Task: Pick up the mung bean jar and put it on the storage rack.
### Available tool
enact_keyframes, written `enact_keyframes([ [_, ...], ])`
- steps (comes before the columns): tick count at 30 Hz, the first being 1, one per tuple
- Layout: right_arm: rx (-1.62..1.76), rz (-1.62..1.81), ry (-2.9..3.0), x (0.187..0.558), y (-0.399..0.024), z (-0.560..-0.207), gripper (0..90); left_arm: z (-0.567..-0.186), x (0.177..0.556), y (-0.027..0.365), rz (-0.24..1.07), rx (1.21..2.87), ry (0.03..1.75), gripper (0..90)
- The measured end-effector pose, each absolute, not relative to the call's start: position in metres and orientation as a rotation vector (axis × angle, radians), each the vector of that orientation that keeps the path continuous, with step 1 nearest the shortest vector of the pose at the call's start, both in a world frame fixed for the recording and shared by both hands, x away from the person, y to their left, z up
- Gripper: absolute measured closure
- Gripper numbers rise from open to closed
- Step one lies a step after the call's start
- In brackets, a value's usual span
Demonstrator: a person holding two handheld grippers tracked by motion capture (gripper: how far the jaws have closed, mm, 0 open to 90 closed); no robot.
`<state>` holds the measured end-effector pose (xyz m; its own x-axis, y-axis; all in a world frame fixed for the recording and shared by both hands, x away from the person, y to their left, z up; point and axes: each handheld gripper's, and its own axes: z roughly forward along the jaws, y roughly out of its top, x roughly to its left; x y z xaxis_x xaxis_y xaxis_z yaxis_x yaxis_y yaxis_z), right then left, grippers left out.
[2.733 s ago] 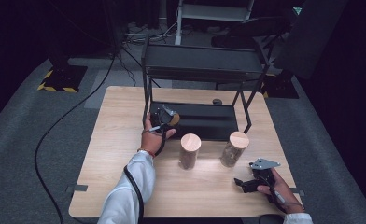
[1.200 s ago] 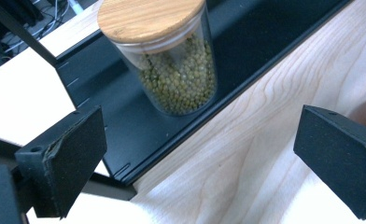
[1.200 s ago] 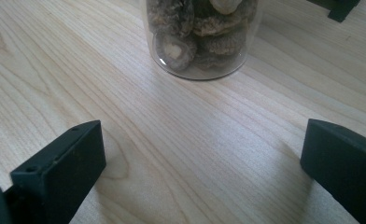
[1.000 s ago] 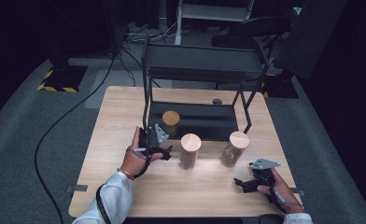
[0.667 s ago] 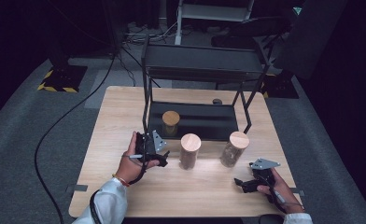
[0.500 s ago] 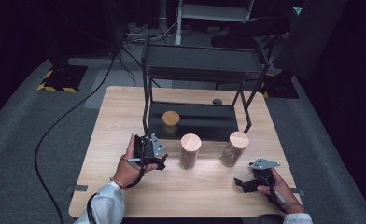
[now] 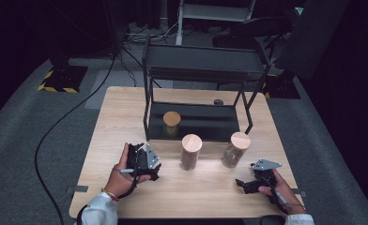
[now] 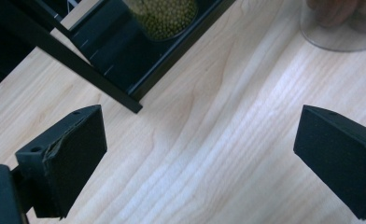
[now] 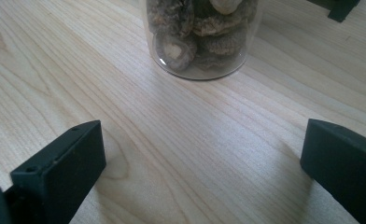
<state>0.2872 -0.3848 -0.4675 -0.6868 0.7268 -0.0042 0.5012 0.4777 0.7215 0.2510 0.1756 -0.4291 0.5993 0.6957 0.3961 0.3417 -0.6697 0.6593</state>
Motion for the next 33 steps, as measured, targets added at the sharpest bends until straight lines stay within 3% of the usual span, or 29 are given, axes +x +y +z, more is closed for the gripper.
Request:
enact_keyframes([
  [33,1.040,1.028,2.419,0.287,-0.385,-0.468,0.0,-0.457,0.226,0.235,0.712,2.201,1.055,2.2],
])
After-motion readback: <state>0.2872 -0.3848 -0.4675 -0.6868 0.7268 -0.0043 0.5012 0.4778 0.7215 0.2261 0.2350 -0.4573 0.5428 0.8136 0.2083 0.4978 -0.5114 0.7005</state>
